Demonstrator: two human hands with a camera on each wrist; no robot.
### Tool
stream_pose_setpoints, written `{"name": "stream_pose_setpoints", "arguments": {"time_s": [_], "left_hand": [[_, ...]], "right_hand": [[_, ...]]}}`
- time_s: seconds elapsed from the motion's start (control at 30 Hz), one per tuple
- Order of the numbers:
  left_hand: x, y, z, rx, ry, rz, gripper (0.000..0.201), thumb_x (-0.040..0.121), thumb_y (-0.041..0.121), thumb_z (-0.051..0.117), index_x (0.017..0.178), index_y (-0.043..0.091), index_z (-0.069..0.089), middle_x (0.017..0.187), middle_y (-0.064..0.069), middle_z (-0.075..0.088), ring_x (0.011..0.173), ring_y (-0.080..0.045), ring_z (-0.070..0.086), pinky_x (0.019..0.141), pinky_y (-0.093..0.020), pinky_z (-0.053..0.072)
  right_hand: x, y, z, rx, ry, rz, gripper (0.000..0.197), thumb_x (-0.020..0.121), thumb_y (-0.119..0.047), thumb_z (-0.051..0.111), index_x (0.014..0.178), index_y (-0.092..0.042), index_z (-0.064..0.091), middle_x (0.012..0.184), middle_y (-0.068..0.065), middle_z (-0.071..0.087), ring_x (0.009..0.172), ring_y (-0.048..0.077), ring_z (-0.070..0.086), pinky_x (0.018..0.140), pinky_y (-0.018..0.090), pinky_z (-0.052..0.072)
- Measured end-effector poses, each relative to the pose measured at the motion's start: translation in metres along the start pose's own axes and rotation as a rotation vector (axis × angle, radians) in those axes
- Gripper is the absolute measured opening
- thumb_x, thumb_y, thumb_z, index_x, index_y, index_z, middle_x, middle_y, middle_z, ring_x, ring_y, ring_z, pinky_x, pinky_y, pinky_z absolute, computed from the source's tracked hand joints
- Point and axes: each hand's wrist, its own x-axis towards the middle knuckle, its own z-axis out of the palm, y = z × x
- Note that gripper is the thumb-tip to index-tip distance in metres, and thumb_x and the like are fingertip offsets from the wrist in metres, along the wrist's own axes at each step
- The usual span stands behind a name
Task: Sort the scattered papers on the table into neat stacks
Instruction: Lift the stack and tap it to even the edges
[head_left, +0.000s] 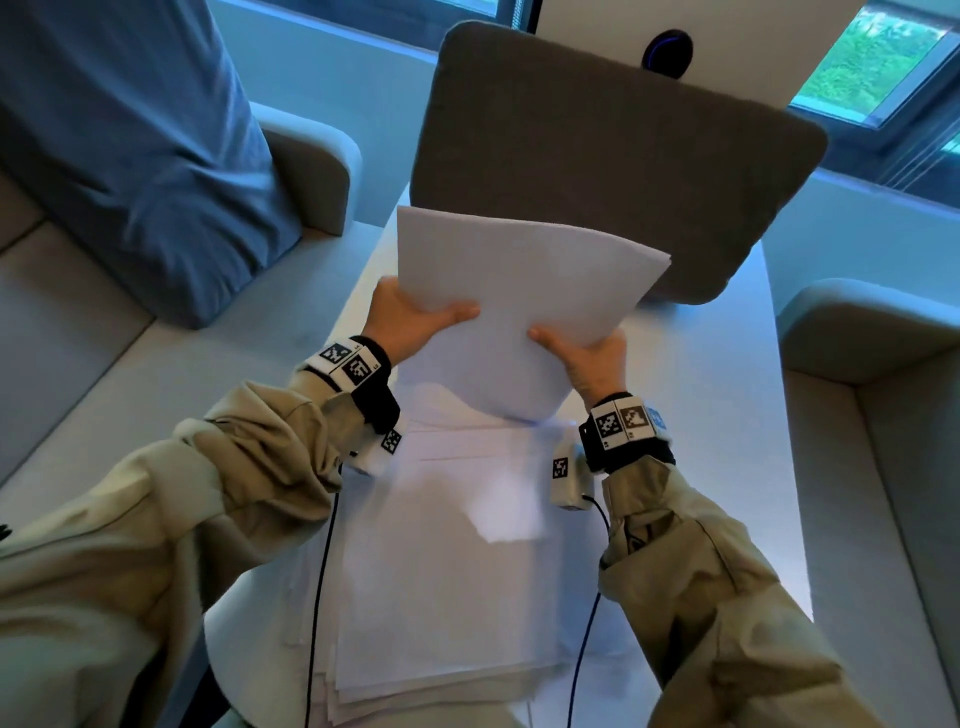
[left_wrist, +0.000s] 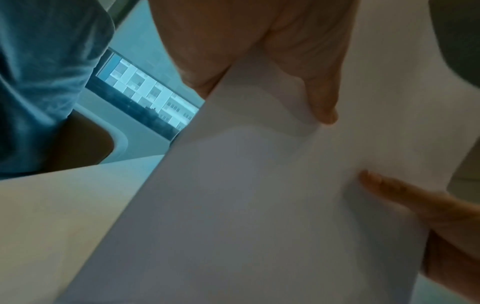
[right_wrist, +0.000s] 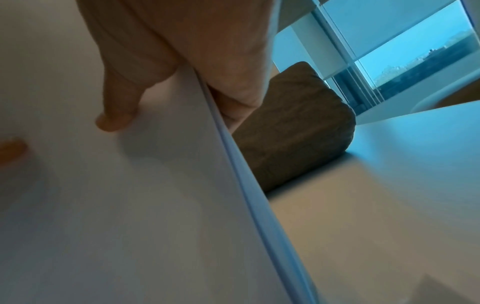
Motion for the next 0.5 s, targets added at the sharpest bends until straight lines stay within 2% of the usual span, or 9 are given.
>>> {"name": "stream_pose_setpoints", "arguments": {"time_s": [0.07, 0.13, 0.23, 0.3, 0.37, 0.4, 0.5], "left_hand": [[-0.002, 0.001, 0.002, -0.019, 0.025, -0.003, 0.042, 0.059, 0.015, 0.089, 0.095, 0.009, 0.07, 0.092, -0.004, 0.07, 0.071, -0.001, 0.066, 0.072, -0.022, 0.056], [0.0, 0.009, 0.006, -0.082, 0.081, 0.0, 0.037, 0.062, 0.012, 0.087, 0.094, 0.006, 0.07, 0.09, -0.004, 0.069, 0.063, 0.006, 0.064, 0.063, -0.015, 0.053], [0.005, 0.024, 0.008, -0.183, 0.145, 0.029, 0.028, 0.066, 0.014, 0.085, 0.089, 0.009, 0.07, 0.085, 0.0, 0.07, 0.065, 0.001, 0.067, 0.063, -0.016, 0.053], [0.005, 0.033, 0.009, -0.196, 0.109, 0.068, 0.021, 0.07, 0.017, 0.082, 0.086, 0.012, 0.069, 0.082, 0.004, 0.07, 0.065, -0.001, 0.067, 0.064, -0.019, 0.054], [0.004, 0.042, 0.012, -0.173, 0.082, 0.106, 0.021, 0.074, 0.021, 0.079, 0.089, 0.009, 0.07, 0.08, 0.004, 0.07, 0.064, -0.001, 0.067, 0.065, -0.021, 0.055], [0.006, 0.045, 0.013, -0.156, 0.096, 0.124, 0.024, 0.076, 0.023, 0.078, 0.092, 0.006, 0.07, 0.081, 0.002, 0.07, 0.064, 0.001, 0.066, 0.065, -0.02, 0.054], [0.013, 0.046, 0.012, -0.132, 0.149, 0.161, 0.03, 0.084, 0.024, 0.071, 0.102, 0.0, 0.068, 0.09, -0.003, 0.069, 0.065, 0.007, 0.063, 0.066, -0.016, 0.052]], "right_hand": [[0.001, 0.005, 0.0, 0.009, -0.016, 0.024, 0.039, 0.064, -0.011, 0.086, 0.095, -0.016, 0.063, 0.096, 0.003, 0.067, 0.082, 0.014, 0.064, 0.071, 0.026, 0.055], [0.0, 0.007, -0.001, 0.032, -0.043, 0.066, 0.032, 0.071, -0.013, 0.082, 0.097, -0.012, 0.064, 0.093, 0.003, 0.067, 0.078, 0.011, 0.064, 0.069, 0.024, 0.055], [-0.009, 0.009, -0.01, 0.022, -0.063, 0.139, 0.019, 0.084, -0.021, 0.07, 0.097, -0.008, 0.063, 0.085, 0.001, 0.066, 0.07, 0.006, 0.062, 0.061, 0.016, 0.054], [-0.016, 0.014, -0.018, 0.001, -0.07, 0.144, 0.019, 0.089, -0.024, 0.064, 0.097, -0.007, 0.062, 0.083, 0.001, 0.065, 0.069, 0.005, 0.062, 0.059, 0.013, 0.053], [-0.022, 0.02, -0.026, -0.036, -0.078, 0.124, 0.019, 0.092, -0.025, 0.059, 0.097, -0.007, 0.061, 0.086, 0.003, 0.065, 0.071, 0.007, 0.061, 0.06, 0.013, 0.053], [-0.026, 0.022, -0.03, -0.055, -0.074, 0.104, 0.018, 0.094, -0.024, 0.057, 0.097, -0.007, 0.061, 0.087, 0.004, 0.064, 0.072, 0.008, 0.061, 0.061, 0.015, 0.053], [-0.036, 0.03, -0.04, -0.073, -0.019, 0.043, 0.023, 0.098, -0.024, 0.049, 0.093, -0.004, 0.059, 0.085, 0.007, 0.06, 0.074, 0.016, 0.053, 0.069, 0.033, 0.049]]}}
